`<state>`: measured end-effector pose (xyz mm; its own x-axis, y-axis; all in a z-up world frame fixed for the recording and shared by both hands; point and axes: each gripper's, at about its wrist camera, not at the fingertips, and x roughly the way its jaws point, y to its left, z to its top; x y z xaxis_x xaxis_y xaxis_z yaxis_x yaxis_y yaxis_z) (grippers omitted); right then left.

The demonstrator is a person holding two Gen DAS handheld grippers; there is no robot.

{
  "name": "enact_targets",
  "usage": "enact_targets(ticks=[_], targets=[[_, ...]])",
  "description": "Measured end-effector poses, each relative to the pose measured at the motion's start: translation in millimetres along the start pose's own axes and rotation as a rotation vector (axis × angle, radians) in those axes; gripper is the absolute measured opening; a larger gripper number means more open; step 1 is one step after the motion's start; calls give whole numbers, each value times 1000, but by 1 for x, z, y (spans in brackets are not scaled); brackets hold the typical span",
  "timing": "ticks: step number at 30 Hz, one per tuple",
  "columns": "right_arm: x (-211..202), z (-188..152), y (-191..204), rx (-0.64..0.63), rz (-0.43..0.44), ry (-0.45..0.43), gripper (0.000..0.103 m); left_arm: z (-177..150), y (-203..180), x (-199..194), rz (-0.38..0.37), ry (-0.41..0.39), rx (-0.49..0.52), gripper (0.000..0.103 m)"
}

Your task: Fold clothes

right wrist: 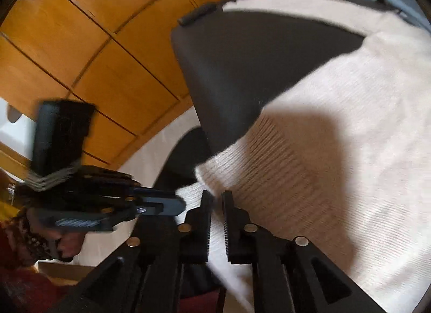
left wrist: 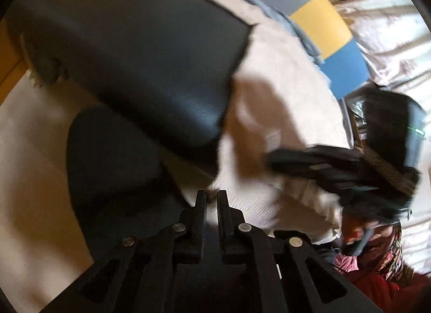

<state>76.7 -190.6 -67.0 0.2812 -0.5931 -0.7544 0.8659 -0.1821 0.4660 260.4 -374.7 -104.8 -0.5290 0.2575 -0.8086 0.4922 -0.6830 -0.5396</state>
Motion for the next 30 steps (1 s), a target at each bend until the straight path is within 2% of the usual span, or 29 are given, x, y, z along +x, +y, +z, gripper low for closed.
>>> enact_targets(ticks=[1,3,6,7,9,13,16,19,24,27,30], targets=[[-23,-1,-3,7,-8,-71,16,3,4,-5,26,-27,-13,6],[-67,-9,-15,41,-87,-185,24,14,6,-24,105,-130,-19,6],[-122,-34,-48,137,-293,-266,25,33,-11,-41,114,-246,13,6],[-133,-45,-61,173,-351,-253,26,39,-25,-37,91,-242,53,6],[-142,-65,-78,233,-406,-221,26,48,-61,-20,54,-218,163,6],[-136,-95,-95,260,-461,-146,26,48,-132,33,8,-152,388,9],[-135,-114,-95,218,-491,-146,25,47,-160,79,77,-70,495,9],[-164,-135,-86,221,-583,-156,25,48,-172,89,111,-78,528,9],[-223,-199,-87,400,-535,-219,33,40,-197,79,32,-124,579,9],[-243,-241,-85,493,-486,-225,33,29,-212,89,11,-99,618,9],[-242,-266,-80,568,-437,-220,33,12,-220,103,18,-56,652,9]])
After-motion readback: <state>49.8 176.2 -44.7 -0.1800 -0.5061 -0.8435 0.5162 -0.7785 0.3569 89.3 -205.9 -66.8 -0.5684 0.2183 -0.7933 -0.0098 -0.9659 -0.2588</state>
